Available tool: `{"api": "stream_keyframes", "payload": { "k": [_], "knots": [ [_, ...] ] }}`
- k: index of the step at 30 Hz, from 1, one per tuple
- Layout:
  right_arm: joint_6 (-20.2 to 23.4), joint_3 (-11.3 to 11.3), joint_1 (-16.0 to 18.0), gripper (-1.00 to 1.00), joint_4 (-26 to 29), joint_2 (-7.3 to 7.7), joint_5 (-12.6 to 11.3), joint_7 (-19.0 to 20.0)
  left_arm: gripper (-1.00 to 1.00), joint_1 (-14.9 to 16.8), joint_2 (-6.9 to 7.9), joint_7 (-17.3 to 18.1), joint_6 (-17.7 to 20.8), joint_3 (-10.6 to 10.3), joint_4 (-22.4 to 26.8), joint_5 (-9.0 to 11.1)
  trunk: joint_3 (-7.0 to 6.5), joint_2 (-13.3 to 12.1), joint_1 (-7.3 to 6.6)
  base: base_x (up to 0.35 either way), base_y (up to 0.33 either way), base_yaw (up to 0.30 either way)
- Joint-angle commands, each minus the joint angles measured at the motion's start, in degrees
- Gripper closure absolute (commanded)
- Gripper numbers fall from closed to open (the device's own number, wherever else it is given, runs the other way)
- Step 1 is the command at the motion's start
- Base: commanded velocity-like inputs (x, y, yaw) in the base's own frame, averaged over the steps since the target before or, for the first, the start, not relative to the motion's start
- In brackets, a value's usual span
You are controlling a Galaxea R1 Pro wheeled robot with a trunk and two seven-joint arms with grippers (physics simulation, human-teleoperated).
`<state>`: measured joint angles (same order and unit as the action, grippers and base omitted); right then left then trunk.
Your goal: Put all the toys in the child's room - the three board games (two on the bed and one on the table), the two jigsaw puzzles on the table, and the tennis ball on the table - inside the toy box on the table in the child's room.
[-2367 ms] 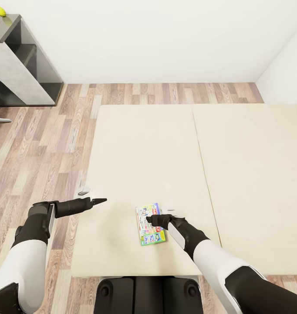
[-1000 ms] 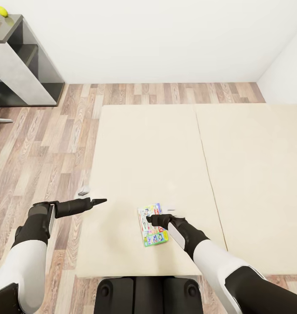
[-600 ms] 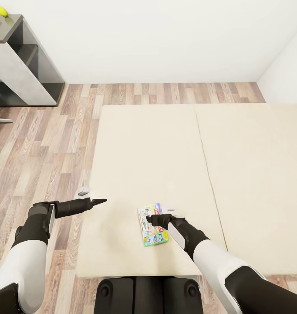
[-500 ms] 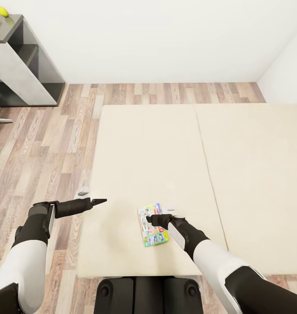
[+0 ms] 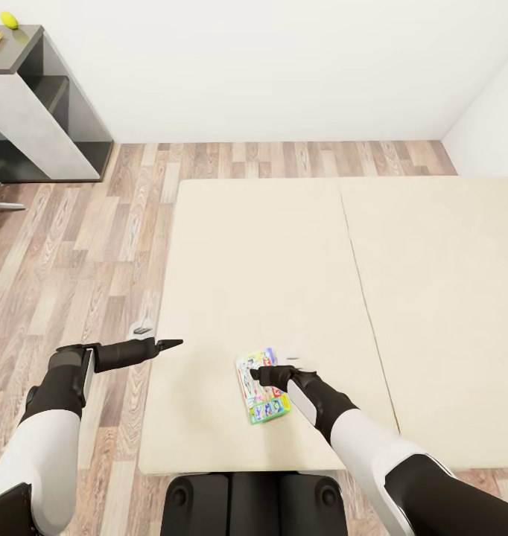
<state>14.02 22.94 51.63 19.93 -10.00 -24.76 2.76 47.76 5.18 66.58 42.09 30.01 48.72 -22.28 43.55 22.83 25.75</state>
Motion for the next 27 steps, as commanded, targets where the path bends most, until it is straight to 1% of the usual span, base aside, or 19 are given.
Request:
{"api": "stream_keyframes", "payload": {
  "k": [1,13,18,24,27],
  "knots": [
    [0.22,0.09,0.04,-1.00,0.02,0.00,-0.02,0.05,-1.00,0.05,-0.05,0.56,0.45,0.23,0.06,-0.57,0.07,0.09,0.03,0.000,0.003,0.000],
    [0.22,0.09,0.01,-1.00,0.02,0.00,-0.02,0.05,-1.00,0.05,-0.04,0.55,0.45,0.23,0.06,-0.58,0.07,0.09,0.03,0.000,0.008,0.000],
    [0.22,0.09,0.02,-1.00,0.02,0.00,-0.02,0.05,-1.00,0.05,-0.04,0.56,0.45,0.23,0.06,-0.58,0.07,0.09,0.03,0.000,0.110,0.000],
    [0.20,0.09,0.03,-1.00,0.02,0.00,-0.02,0.05,-1.00,0.05,-0.02,0.56,0.45,0.23,0.06,-0.58,0.07,0.09,0.03,0.000,0.177,0.000],
    [0.21,0.09,0.04,-1.00,0.02,0.00,-0.02,0.05,-1.00,0.05,-0.04,0.56,0.45,0.23,0.06,-0.58,0.07,0.09,0.03,0.000,0.063,0.000]
  ]
}}
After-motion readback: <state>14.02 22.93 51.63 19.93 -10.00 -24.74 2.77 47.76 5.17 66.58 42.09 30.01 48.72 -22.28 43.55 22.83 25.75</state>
